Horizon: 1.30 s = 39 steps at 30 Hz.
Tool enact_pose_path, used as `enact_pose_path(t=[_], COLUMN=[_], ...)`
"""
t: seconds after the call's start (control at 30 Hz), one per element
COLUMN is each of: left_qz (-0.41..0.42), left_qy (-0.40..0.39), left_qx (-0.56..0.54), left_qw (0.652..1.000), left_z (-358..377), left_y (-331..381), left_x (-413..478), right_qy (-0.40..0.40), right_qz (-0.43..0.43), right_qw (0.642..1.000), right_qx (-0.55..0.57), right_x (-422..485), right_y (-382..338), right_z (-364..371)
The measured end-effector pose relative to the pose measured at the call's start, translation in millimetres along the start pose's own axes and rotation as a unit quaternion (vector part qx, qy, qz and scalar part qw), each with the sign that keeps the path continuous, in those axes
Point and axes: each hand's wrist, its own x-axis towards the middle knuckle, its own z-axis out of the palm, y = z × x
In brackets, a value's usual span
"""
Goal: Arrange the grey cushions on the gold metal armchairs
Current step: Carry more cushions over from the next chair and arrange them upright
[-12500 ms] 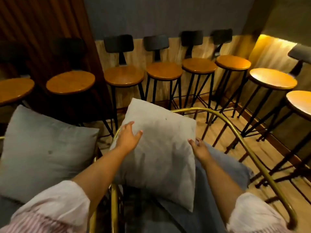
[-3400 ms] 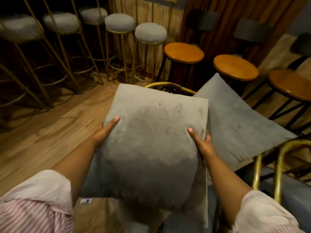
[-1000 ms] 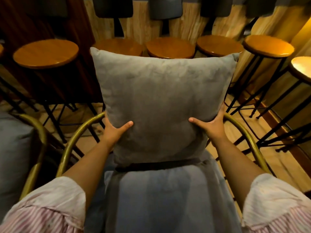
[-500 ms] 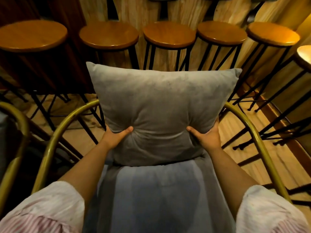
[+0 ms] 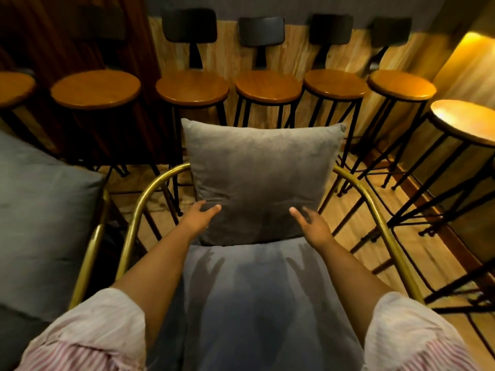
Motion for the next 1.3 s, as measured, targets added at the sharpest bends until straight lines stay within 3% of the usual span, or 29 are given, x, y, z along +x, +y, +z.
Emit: enact_pose_path(t=[0.33,0.57,0.77,0.93,1.1,1.3], left_qz=[0.111,0.058,0.002,-0.028,-0.033,-0.016], left_qy=[0.038,0.06,0.088,0.062,0.064,0.066], left_qx=[0.109,0.121,0.13,0.163,0.172,0.156], left_qw=[0.987,0.989,0.988,0.984,0.982,0.985], left_z=[-86.8,-185.5,-281.6,-374.9,-461.9,-529.6], left_y=[-5.9,-70.7,-138.2,-190.2,-230.1,-235.7], left_x=[-238.4,-344.1,-388.6,-409.3,-408.3,-363.5], right_qy=[-0.043,-0.152,-0.178,-0.181,-0.167,-0.132], right_qz=[-0.155,-0.234,-0.272,-0.246,-0.157,-0.096], right_qw=[0.987,0.96,0.946,0.952,0.969,0.977], right_qx=[0.017,0.004,-0.013,0.028,0.092,0.137], right_x=[-211.3,-307.3,-363.9,-392.0,-407.2,-395.0], right_y=[-112.0,-166.8,-207.3,-240.2,-260.6,-280.9], right_z=[51.9,129.8,219.2,305.8,379.5,432.3])
